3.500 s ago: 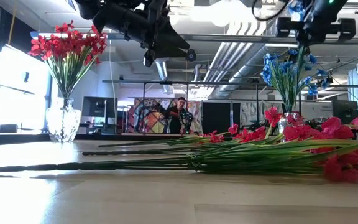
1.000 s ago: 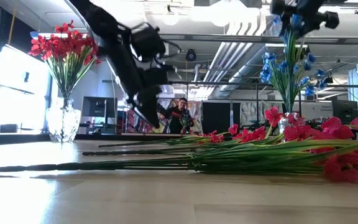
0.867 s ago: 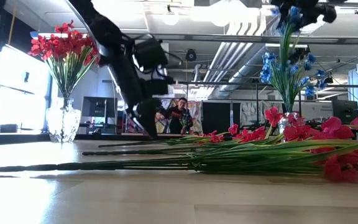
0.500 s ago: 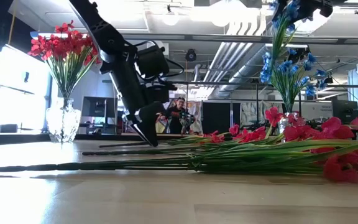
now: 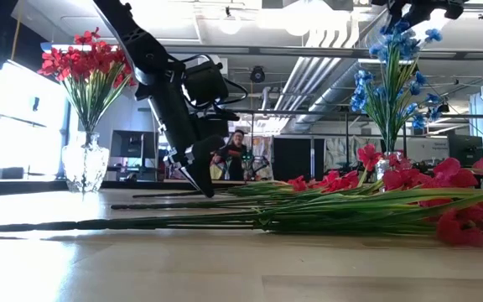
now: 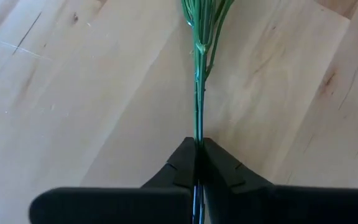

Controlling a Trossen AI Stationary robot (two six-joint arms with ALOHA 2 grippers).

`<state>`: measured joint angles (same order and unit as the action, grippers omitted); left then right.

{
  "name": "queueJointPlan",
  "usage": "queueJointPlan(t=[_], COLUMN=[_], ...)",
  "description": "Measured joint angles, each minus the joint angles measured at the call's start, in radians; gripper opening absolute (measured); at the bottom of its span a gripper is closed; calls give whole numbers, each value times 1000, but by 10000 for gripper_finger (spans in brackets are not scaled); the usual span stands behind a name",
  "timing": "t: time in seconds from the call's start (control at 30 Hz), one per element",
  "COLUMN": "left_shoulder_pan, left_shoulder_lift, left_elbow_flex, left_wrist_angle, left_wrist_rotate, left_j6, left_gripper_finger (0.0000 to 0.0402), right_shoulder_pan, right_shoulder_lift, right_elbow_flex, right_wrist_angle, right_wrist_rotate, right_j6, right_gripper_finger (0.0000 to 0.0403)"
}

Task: Sort flowers into vase by color
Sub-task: Put the blue flower into the right transparent vase

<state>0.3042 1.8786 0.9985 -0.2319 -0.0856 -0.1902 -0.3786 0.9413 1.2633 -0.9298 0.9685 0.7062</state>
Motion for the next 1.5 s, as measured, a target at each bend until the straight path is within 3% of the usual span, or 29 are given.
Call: queueJointPlan(t=[0.17, 0.37, 0.5, 0.77, 0.9, 1.07, 1.23, 1.5], left_shoulder_pan=[-5, -12, -18, -26, -32, -74, -127, -142], left_shoulder_lift=[1, -15, -82, -260, -305, -310, -285, -282], left_elbow_flex=[0, -1, -10, -5, -5, -3, -3, -3], left_wrist_angle=[-4, -12, -61, 25, 110, 358, 525, 567], left_wrist_rotate=[3, -5, -1, 29, 46, 119, 80, -3], left_j6=[-18, -72, -66, -66, -56, 27, 80, 97], left_gripper_finger=[1, 17, 56, 174, 211, 220, 219, 218], right_shoulder_pan=[0, 0, 0, 0, 0, 4, 46, 139], right_shoulder_lift=[0, 0, 0, -2, -2, 14, 41, 124], right_elbow_flex=[0, 0, 0, 0, 0, 0, 0, 0], right_wrist_angle=[-3, 3, 7, 56, 106, 248, 405, 563], right_wrist_rotate=[-75, -218, -240, -298, -365, -522, -619, -699], right_j6=[-9, 18, 30, 28, 26, -3, -19, -40], right_gripper_finger=[9, 3, 3, 1, 1, 0, 0, 0])
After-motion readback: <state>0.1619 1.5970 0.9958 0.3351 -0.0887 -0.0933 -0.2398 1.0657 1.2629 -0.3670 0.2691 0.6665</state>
